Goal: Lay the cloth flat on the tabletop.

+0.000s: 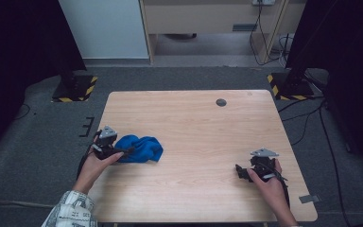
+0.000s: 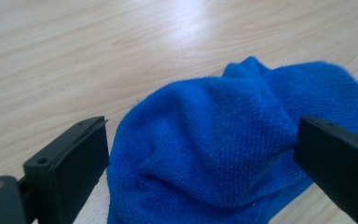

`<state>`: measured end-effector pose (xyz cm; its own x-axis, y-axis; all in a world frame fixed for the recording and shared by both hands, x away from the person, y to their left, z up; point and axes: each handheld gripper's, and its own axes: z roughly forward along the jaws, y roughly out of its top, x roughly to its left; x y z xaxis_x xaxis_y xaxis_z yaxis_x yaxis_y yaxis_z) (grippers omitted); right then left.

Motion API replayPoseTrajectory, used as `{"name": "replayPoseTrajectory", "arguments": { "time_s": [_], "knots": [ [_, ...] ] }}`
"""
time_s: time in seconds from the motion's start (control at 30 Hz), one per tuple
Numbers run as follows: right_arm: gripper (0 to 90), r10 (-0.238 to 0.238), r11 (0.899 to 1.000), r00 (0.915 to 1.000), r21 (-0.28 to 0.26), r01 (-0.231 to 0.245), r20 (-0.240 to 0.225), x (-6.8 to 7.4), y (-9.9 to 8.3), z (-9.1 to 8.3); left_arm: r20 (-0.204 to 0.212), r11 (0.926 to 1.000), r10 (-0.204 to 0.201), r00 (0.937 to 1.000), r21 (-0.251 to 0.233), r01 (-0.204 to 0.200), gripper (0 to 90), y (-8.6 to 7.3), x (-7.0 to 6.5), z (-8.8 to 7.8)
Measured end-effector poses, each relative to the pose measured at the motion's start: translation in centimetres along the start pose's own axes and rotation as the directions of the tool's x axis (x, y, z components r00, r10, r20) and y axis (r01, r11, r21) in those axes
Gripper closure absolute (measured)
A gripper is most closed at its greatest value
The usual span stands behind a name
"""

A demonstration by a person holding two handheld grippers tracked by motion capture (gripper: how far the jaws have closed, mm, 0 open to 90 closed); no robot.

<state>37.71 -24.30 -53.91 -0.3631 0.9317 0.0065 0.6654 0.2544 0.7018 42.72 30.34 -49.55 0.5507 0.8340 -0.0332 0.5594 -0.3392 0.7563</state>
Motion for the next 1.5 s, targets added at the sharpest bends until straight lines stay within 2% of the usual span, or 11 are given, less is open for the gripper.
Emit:
{"name": "replayPoseTrajectory", "arguments": {
  "time_s": [0.13,0.4,0.5,0.53,0.67,0.73,0.77,0.87,0.93,1.27,1.5],
  "knots": [
    [0.4,0.0,1.0,1.0,0.0,0.0,0.0,0.0,0.0,0.0,0.017,0.9993,-0.035,0.9993,0.015,0.034,2.4,-0.5,0.2,0.8],
    [0.4,-0.001,1.0,1.0,0.0,0.001,0.001,0.0,0.0,0.0,0.008,0.9963,-0.051,0.9987,0.069,0.05,4.7,-1.1,0.5,2.6],
    [0.4,0.0,1.0,1.0,0.0,0.0,0.0,0.0,0.0,0.0,0.014,0.9961,-0.05,0.9987,0.074,0.049,11.0,-1.2,0.4,2.9],
    [0.4,0.0,1.0,1.0,0.0,0.0,0.0,0.0,0.0,0.0,0.019,0.9964,-0.053,0.9984,0.068,0.051,18.8,-1.3,0.4,2.9],
    [0.4,0.0,1.0,1.0,0.0,0.0,0.0,0.0,0.0,0.0,0.016,0.9958,-0.068,0.9976,0.062,0.067,33.9,-1.3,0.4,2.8],
    [0.4,-0.002,1.0,1.0,-0.001,0.002,0.0,0.0,0.0,0.0,0.024,0.9964,-0.055,0.9982,0.066,0.054,43.2,-1.3,0.3,2.7],
    [0.4,0.0,1.0,1.0,0.0,0.0,0.0,0.0,0.0,0.0,0.035,0.9964,-0.059,0.9976,0.062,0.057,43.2,-1.3,0.2,2.7],
    [0.4,0.0,1.0,1.0,0.0,0.0,0.0,0.0,0.0,0.0,0.04,0.9978,-0.042,0.9983,0.053,0.04,61.1,-1.3,-0.2,2.6],
    [0.4,0.0,1.0,1.0,0.0,0.0,0.0,0.0,0.0,0.0,0.037,0.9983,-0.028,0.9989,0.052,0.026,66.6,-1.2,-0.4,2.6],
    [0.4,0.0,1.0,1.0,0.0,0.0,0.0,0.0,0.0,0.0,0.027,0.9991,-0.006,0.9996,0.043,0.005,73.7,-0.9,-0.5,2.2],
    [0.4,0.0,1.0,1.0,0.0,0.0,0.0,0.0,0.0,0.0,0.037,1.0,0.001,0.9993,-0.006,0.0,75.2,0.5,-1.0,1.3]
  ]
}}
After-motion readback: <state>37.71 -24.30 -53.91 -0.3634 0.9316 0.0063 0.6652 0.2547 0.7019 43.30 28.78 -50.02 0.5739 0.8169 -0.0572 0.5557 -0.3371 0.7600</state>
